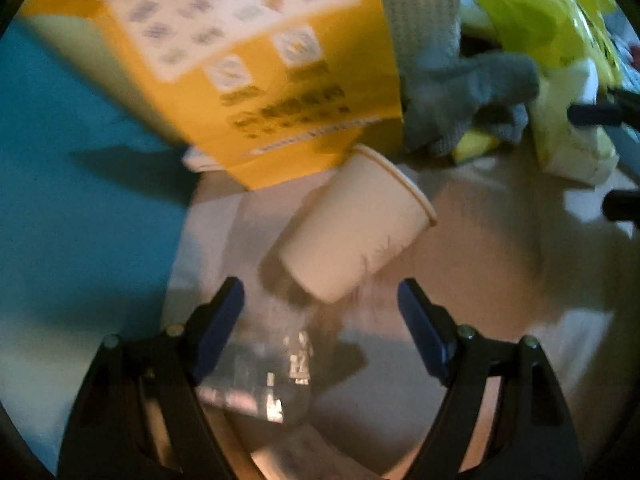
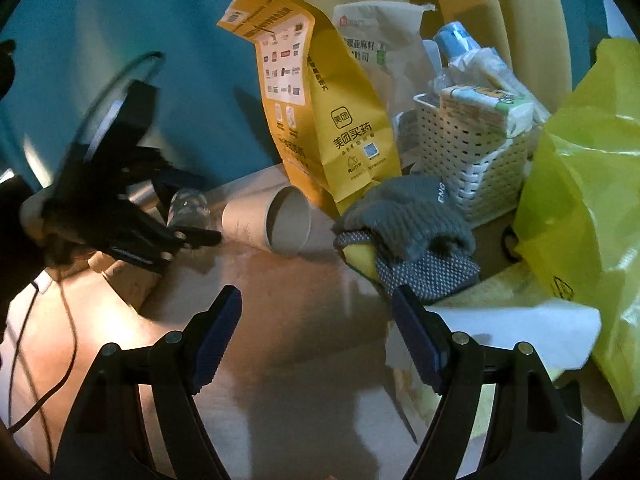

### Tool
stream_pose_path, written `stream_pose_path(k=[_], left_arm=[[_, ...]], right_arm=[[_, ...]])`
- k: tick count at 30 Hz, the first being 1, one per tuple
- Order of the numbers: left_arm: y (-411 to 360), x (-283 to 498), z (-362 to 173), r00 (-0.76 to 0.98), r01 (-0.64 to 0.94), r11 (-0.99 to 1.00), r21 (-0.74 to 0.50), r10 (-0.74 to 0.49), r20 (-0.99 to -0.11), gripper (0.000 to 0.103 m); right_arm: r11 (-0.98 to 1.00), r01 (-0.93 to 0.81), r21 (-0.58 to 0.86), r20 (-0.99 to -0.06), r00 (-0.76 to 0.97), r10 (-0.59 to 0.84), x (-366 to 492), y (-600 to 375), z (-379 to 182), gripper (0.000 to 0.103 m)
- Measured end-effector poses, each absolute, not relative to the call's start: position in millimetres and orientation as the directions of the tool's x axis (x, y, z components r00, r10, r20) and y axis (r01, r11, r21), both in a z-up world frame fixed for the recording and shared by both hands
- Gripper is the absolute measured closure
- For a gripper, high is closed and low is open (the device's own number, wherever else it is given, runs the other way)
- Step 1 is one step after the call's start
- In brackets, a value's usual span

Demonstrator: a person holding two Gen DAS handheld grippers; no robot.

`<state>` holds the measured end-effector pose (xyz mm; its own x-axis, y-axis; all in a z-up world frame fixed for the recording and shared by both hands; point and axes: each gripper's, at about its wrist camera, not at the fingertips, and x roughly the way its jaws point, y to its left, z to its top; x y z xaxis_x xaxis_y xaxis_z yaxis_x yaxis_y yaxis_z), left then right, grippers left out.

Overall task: Flip cup upside down
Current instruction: 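Move the left tool toward the beige paper cup lying on its side, then grasp the beige paper cup with the left tool and lift it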

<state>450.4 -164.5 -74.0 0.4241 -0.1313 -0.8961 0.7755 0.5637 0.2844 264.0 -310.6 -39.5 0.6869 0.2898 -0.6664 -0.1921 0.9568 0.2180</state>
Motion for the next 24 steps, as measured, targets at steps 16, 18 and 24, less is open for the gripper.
stream_pose_path(k=[16,18,24], left_arm=[[-188.1,467.7,-104.6,0.308,0.886,0.416,0.206,-0.197,-0.931,0.039],[-185.5,460.9,-102.1,0.320,0.879,0.428,0.209,-0.205,-0.925,0.040],[-168.3,416.1,-76.1,0.319,0.850,0.501,0.159,-0.250,-0.914,0.040]], right_arm=[[0.952,-0.192,0.238,-0.679,0.668,0.304,291.7,-309.8,-43.4,0.023],[0.950,-0.199,0.239,-0.678,0.667,0.310,290.4,-308.9,-42.6,0.023],[0.944,-0.232,0.236,-0.669,0.666,0.331,271.7,-304.3,-32.8,0.023]])
